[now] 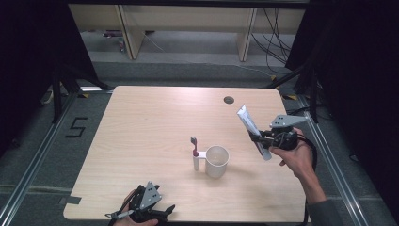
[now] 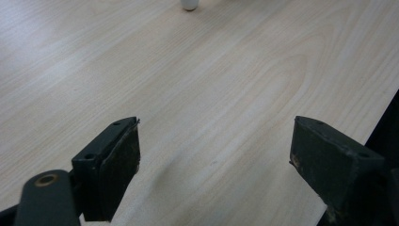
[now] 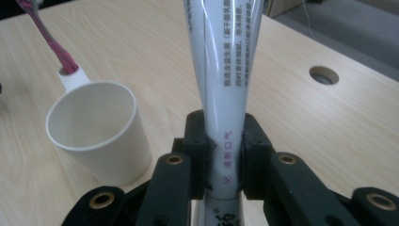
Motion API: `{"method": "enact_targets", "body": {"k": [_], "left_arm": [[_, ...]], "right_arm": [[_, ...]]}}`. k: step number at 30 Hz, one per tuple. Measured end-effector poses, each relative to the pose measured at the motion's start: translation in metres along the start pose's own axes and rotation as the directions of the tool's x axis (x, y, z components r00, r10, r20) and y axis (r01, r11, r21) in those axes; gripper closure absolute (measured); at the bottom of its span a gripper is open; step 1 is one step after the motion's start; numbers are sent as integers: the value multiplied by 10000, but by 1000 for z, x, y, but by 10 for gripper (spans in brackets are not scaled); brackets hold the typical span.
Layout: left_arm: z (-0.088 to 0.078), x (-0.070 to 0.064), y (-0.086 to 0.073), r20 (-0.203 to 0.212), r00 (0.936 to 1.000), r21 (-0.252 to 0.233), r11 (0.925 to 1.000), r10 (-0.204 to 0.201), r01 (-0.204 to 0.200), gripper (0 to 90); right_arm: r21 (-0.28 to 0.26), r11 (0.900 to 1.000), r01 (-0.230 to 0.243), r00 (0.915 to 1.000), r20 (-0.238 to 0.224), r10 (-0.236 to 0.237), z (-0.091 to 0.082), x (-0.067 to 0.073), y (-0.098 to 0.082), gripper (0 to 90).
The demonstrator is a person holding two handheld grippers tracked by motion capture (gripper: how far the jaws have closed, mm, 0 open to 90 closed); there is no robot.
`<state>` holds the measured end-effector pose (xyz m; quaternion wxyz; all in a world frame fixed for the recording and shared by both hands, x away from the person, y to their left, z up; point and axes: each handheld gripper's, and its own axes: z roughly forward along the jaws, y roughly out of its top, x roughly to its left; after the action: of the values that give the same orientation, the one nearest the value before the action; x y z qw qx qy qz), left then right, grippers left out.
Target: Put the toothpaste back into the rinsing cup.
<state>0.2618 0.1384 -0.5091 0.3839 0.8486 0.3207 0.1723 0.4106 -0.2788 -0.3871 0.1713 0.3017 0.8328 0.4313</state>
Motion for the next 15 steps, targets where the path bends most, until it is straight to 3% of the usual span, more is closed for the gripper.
{"method": "enact_targets", "body": {"k": [4, 6, 11, 14, 15], "left_arm": [[1, 0, 0, -14, 10000, -87, 10000, -21, 21, 163], [0, -1, 0, -50, 10000, -34, 10000, -15, 15, 163], [-1, 0, 0, -63, 9999, 72, 9999, 121, -121, 163], [0, -1, 0, -60, 10000, -36, 10000, -10, 10, 163], [-1, 0, 0, -49, 9999, 45, 9999, 93, -92, 163]], "right_arm": [[-620, 9977, -273, 9990, -359, 251, 3, 9, 7, 769], [-1190, 9928, -132, 9994, -320, 94, 7, 12, 12, 769], [-1640, 9857, -378, 9954, -930, 227, 15, 26, 23, 769], [-1993, 9795, -302, 9952, -970, 109, 19, 33, 28, 769], [-1972, 9791, -508, 9932, -1125, 289, 21, 35, 29, 768]]}}
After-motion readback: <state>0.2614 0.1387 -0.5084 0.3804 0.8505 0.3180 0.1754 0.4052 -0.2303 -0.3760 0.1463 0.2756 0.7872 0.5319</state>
